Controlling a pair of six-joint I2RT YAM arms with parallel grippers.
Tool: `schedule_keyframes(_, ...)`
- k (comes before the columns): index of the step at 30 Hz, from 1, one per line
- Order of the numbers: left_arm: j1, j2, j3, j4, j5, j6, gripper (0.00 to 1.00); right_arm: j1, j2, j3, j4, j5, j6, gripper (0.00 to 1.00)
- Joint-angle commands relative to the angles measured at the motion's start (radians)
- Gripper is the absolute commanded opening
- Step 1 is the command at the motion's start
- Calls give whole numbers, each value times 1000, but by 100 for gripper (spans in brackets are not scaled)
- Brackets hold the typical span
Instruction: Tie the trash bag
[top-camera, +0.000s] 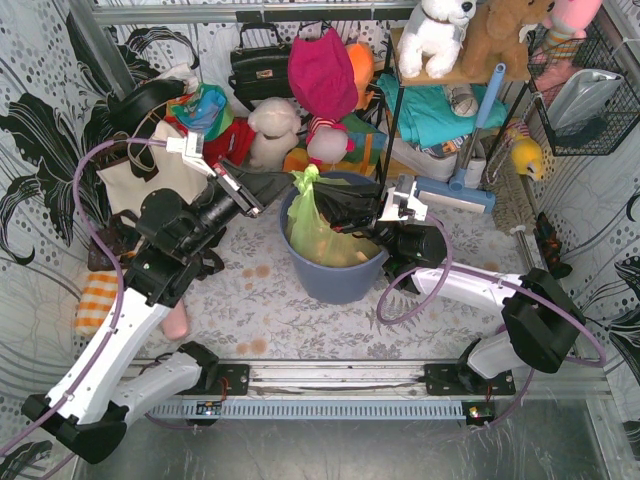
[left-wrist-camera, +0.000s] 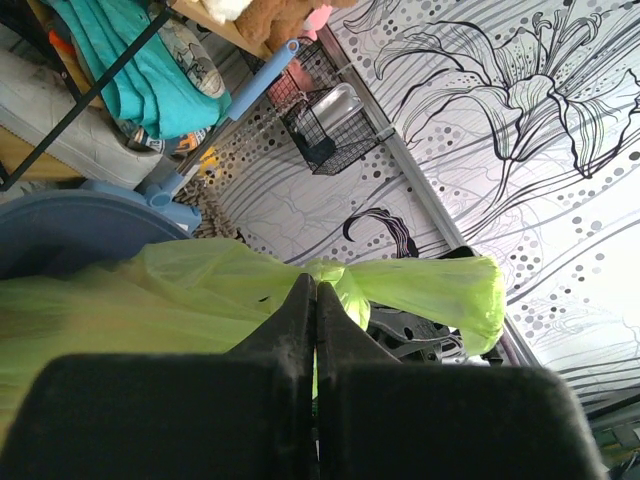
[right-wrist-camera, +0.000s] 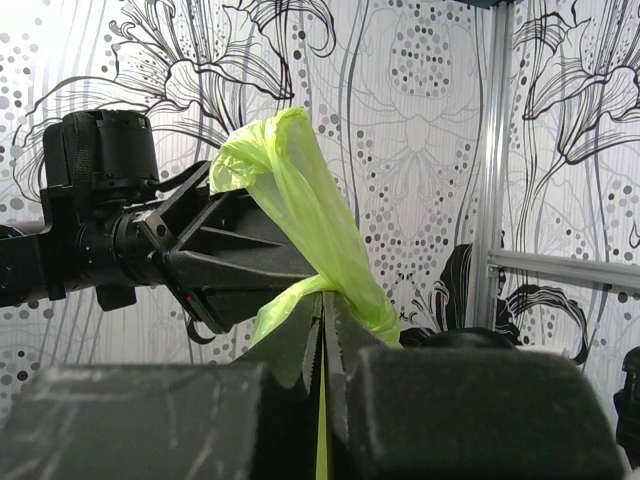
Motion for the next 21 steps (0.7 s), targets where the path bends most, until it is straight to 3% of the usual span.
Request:
schedule_keyframes(1,-3,-19,39,51,-22,46,0,4,-28,4,51,-20,-8,0)
schedule_keyframes(5,-2,-17,44,89,6,52,0,5,-23,14,55,-36,2,0)
schedule_keyframes(6,-3,-16,47,91,7,59,0,5,-23,15,56,-38,9,4)
schedule_keyframes(8,-3,-16,53,99,21,73,0,5,-31,4,66,-35,17,20)
schedule_keyframes(10,-3,-18,59,108,36,84,0,5,-50,-11,70,-30,21,27)
schedule_keyframes(16,-3,-21,78,140,75,106,0,5,-99,-25,23,-41,10,28)
schedule_keyframes(21,-3,-21,84,164,109,119,0,4,-120,-23,-5,-42,-4,36)
